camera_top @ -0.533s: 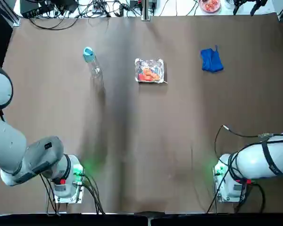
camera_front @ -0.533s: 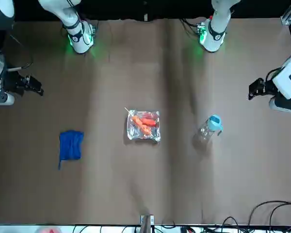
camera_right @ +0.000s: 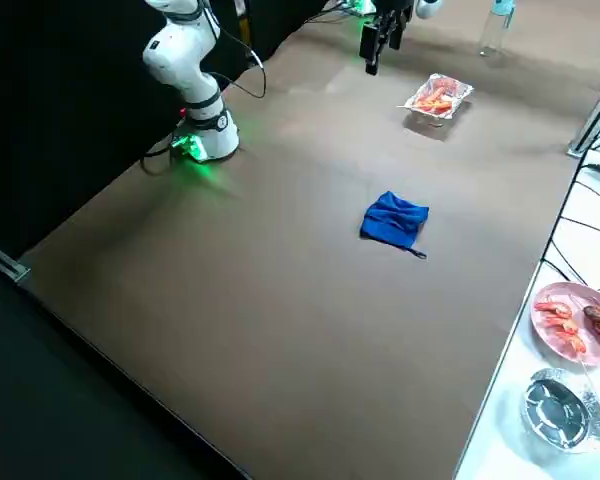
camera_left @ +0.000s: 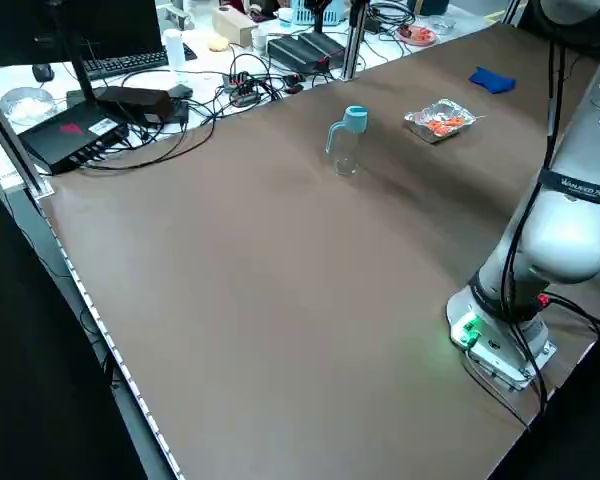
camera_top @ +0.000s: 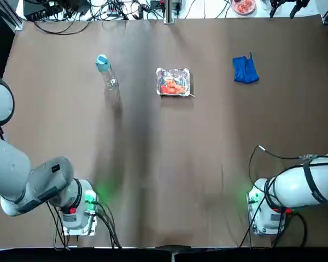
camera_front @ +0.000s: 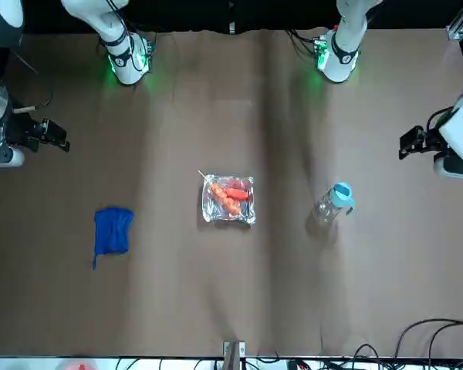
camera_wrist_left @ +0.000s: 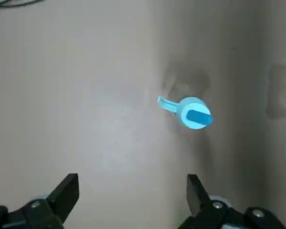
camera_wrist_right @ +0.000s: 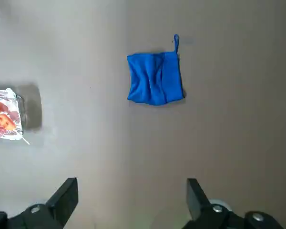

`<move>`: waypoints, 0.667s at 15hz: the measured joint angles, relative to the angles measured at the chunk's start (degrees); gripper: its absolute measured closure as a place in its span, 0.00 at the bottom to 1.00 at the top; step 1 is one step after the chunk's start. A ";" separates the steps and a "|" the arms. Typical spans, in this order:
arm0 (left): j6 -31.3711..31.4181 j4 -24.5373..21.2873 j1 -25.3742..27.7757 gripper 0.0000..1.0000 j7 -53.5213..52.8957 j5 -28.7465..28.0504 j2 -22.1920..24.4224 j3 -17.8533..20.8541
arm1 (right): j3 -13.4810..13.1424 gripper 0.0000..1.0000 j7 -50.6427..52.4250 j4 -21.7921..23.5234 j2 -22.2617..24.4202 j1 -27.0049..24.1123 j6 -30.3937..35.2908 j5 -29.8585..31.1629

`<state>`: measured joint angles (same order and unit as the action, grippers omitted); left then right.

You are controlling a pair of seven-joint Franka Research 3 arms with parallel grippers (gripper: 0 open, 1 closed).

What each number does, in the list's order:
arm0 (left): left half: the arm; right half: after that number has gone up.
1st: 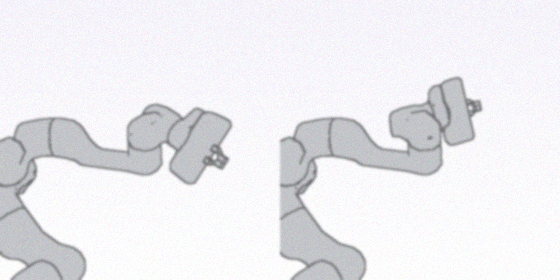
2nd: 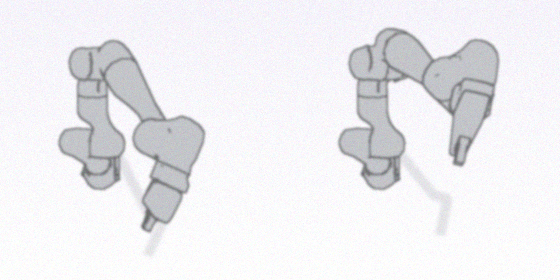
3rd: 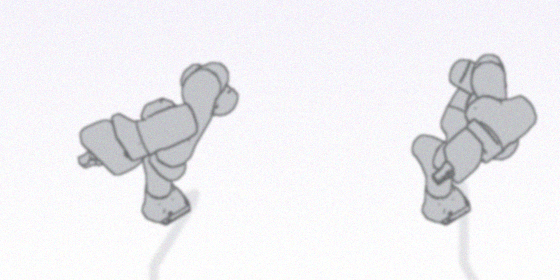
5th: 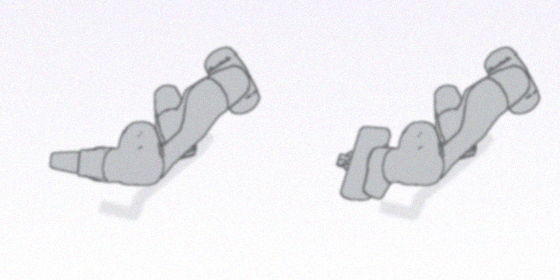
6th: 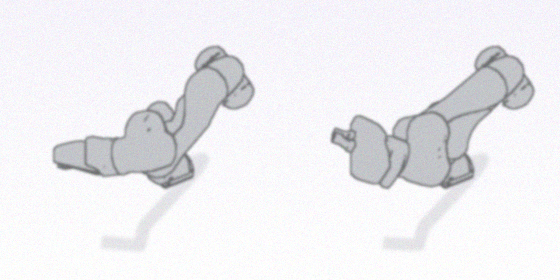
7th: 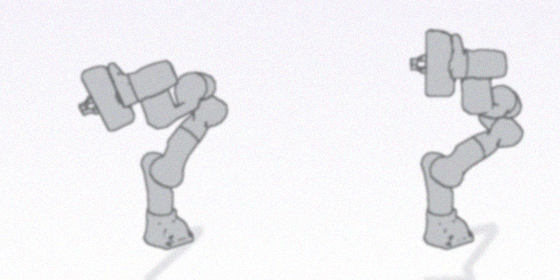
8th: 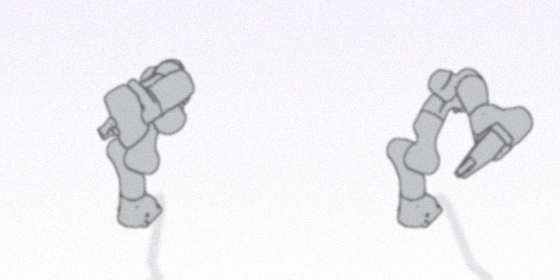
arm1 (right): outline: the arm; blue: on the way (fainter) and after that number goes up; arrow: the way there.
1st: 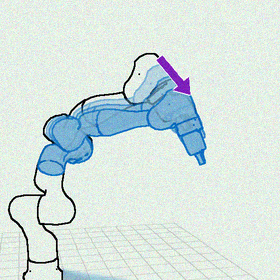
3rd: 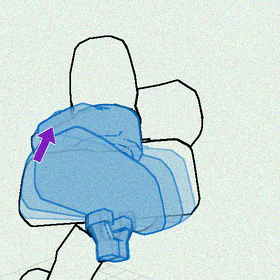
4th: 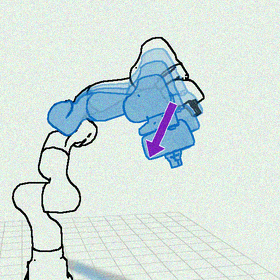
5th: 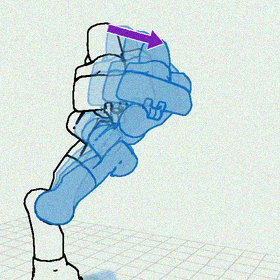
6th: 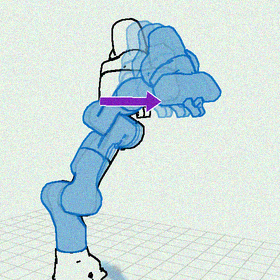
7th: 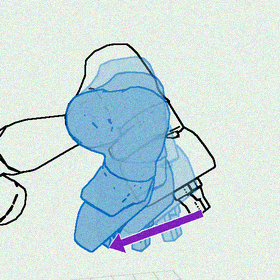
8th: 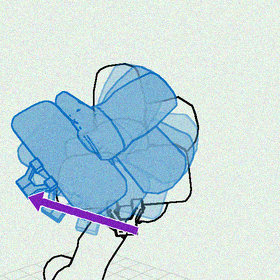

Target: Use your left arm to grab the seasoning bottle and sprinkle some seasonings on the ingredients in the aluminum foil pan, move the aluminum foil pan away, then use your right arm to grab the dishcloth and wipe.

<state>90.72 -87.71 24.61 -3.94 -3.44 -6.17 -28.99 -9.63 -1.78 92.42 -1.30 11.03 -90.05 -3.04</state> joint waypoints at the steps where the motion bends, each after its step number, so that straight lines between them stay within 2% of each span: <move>1: 0.00 -0.30 0.94 0.00 1.66 0.05 -0.13 0.03 | 0.07 0.00 0.00 0.00 0.00 0.01 0.04 -0.04; 6: 0.00 -2.72 5.54 0.00 14.91 0.48 -1.28 0.19 | 0.35 0.00 0.01 0.00 0.00 0.75 0.08 -0.07; 10: 0.09 -7.33 9.20 0.00 27.18 3.80 -1.38 0.20 | 0.44 0.00 0.01 0.00 0.00 1.54 0.07 -0.07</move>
<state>90.81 -95.04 33.81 23.25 0.36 -7.55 -28.79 -9.19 -1.78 92.43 -1.30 12.57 -89.98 -3.11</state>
